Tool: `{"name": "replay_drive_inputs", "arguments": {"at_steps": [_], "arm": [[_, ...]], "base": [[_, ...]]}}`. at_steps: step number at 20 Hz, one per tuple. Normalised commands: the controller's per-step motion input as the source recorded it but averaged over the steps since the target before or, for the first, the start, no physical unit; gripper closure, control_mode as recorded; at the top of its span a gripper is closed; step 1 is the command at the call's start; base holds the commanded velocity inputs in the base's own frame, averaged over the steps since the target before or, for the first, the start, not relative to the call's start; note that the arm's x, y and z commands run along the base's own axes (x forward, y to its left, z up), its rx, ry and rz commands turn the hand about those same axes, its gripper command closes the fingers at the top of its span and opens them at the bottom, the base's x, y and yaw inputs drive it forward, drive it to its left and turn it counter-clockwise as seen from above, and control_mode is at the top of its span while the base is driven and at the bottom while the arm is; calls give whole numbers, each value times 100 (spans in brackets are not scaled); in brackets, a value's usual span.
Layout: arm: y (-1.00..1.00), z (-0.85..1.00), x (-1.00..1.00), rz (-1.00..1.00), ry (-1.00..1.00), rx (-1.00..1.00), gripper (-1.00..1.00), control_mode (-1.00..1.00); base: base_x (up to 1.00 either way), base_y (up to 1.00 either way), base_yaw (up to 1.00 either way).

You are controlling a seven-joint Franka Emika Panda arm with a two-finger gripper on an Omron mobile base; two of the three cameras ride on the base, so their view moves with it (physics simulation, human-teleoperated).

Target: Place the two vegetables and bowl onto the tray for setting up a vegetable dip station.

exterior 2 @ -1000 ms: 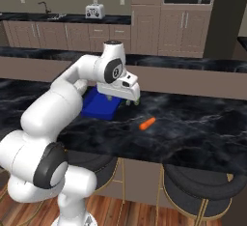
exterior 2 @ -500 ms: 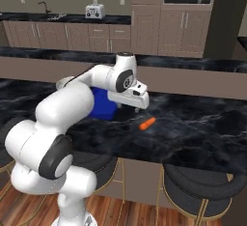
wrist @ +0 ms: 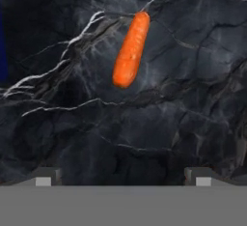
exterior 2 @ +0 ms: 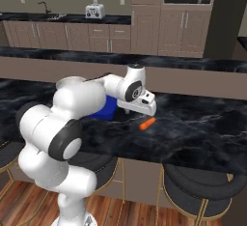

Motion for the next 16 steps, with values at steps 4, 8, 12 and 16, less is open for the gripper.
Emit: {"name": "replay_drive_inputs", "arguments": {"at_steps": [4, 8, 12, 16], "arm": [[-25, -38, 39, 0, 0, 3, -100, -100], [-7, -33, 33, 0, 0, 2, -100, -100], [-1, -27, 25, 0, 0, 1, -100, -100], [0, -26, 26, 0, 0, 0, -100, -100]], "base": [[0, 0, 0], [0, 0, 0], [0, 0, 0], [0, 0, 0]]}}
